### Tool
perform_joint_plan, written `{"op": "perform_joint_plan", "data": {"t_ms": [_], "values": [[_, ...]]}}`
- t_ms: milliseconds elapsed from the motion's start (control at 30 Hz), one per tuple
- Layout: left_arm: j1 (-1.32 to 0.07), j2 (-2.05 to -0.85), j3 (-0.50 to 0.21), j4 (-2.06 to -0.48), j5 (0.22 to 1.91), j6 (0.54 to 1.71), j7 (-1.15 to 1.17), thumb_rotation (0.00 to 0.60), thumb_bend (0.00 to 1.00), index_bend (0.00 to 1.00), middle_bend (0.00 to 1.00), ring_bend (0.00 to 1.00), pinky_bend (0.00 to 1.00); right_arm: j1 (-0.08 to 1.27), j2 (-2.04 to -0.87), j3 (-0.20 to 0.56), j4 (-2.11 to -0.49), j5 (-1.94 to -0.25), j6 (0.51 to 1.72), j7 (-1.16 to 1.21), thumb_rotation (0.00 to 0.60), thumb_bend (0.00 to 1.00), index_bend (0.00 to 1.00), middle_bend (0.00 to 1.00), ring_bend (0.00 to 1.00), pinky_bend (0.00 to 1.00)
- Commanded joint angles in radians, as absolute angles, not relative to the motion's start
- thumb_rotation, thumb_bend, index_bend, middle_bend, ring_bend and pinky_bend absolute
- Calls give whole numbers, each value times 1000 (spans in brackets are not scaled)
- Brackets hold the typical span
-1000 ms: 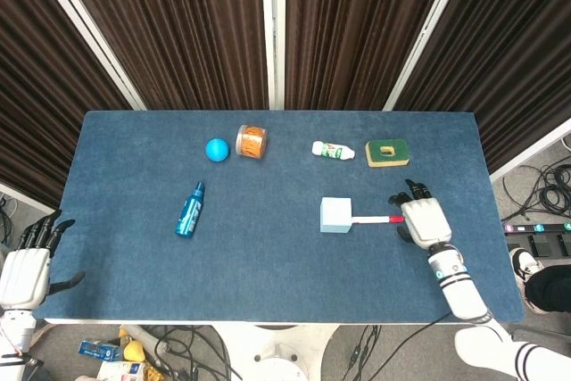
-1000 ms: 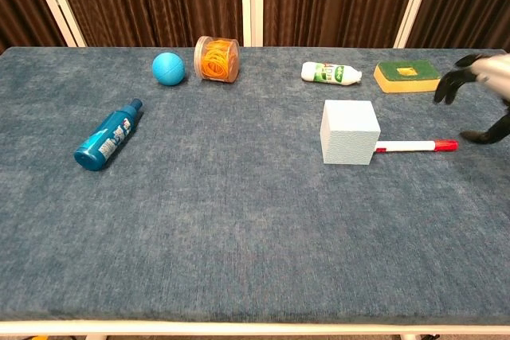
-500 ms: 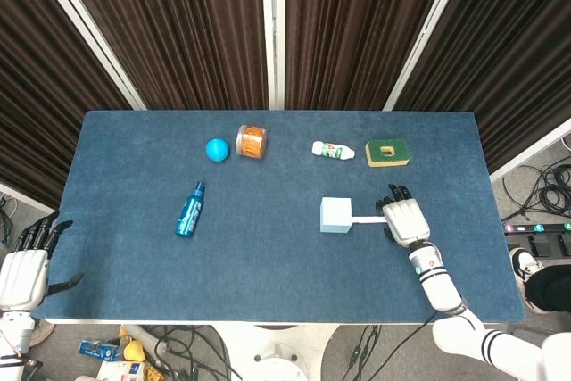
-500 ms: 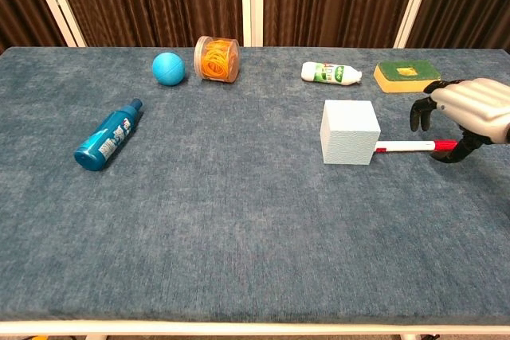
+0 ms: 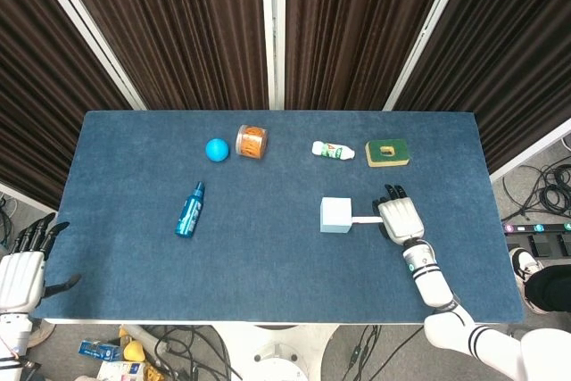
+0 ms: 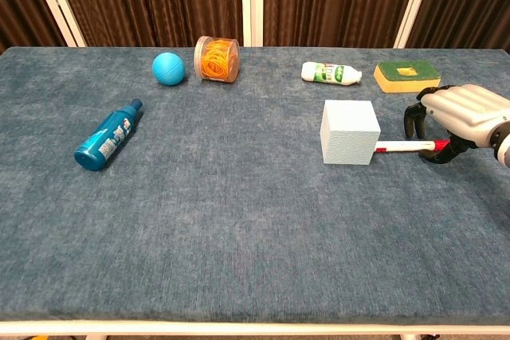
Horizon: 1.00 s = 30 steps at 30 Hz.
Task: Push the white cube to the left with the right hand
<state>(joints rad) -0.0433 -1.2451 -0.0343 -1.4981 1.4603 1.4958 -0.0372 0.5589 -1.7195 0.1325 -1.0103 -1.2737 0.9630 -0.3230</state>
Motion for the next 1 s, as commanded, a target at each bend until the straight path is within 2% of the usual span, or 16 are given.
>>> {"op": "perform_joint_plan", "data": {"t_ms": [33, 367, 533, 767, 1000], "values": [[-42, -1245, -34, -1497, 1461, 1496, -39, 600, 139, 216, 157, 97, 130, 558, -1727, 131, -1000, -1273, 965, -319, 600, 268, 457, 450, 110, 146], [-40, -1248, -36, -1491, 1457, 1496, -42, 600, 138, 215, 157, 97, 130, 564, -1741, 132, -977, -1274, 963, -306, 600, 290, 525, 510, 144, 155], [-39, -1250, -38, -1487, 1457, 1498, -44, 600, 139, 216, 157, 97, 130, 560, -1737, 131, -974, -1284, 978, -287, 600, 342, 639, 589, 204, 182], [-42, -1249, -37, -1491, 1463, 1496, -37, 600, 139, 216, 157, 97, 130, 536, -1670, 122, -1009, -1316, 1024, -236, 600, 377, 765, 650, 269, 211], [-45, -1243, -36, -1508, 1468, 1494, -21, 600, 139, 215, 157, 97, 130, 529, -1596, 115, -1063, -1334, 1028, -207, 600, 392, 811, 677, 292, 218]]}}
